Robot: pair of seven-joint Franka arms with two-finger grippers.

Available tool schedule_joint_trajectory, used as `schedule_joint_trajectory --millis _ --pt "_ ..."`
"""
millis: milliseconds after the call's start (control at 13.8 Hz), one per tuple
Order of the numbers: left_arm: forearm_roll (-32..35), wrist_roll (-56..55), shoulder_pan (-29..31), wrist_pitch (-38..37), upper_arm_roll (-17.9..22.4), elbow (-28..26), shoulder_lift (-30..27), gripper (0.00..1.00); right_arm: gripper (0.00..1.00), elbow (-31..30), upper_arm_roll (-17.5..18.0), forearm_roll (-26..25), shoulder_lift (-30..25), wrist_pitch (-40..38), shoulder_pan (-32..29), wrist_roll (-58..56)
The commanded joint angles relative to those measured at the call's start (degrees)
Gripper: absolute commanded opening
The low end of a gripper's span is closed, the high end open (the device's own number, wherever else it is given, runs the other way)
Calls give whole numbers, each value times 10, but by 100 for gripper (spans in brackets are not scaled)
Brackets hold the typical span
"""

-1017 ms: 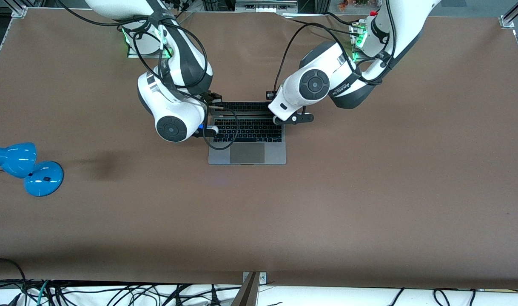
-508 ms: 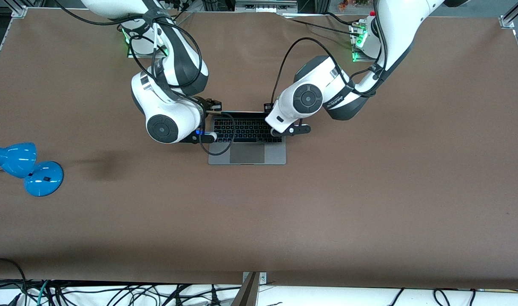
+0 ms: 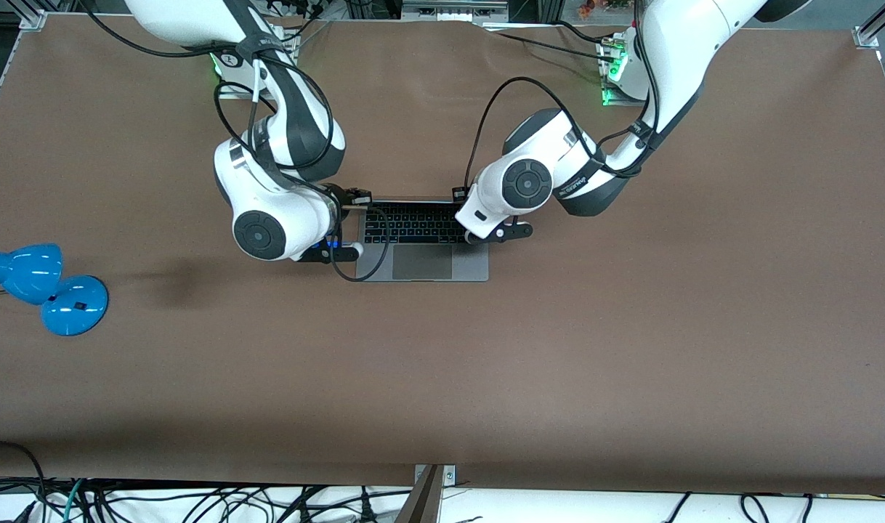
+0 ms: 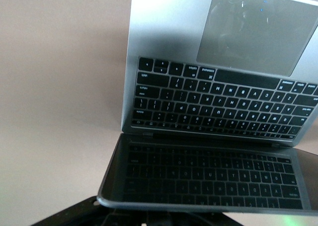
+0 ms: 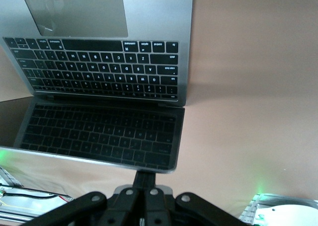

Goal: Close laptop with both arms from behind
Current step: 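Push the screen back with both grippers, tilting it toward the keyboard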

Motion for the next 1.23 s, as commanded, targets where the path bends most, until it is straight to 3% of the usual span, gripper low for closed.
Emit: schedule_joint_trajectory --millis 0,799,1162 --pt "27 -10 -8 -4 5 26 23 0 0 16 1 1 16 13 -2 -21" --pt "51 -4 -16 -4 26 86 74 0 0 32 1 -16 46 78 -13 -37" --pt "49 -3 -64 17 86 105 88 0 0 46 1 -17 70 107 -16 -71"
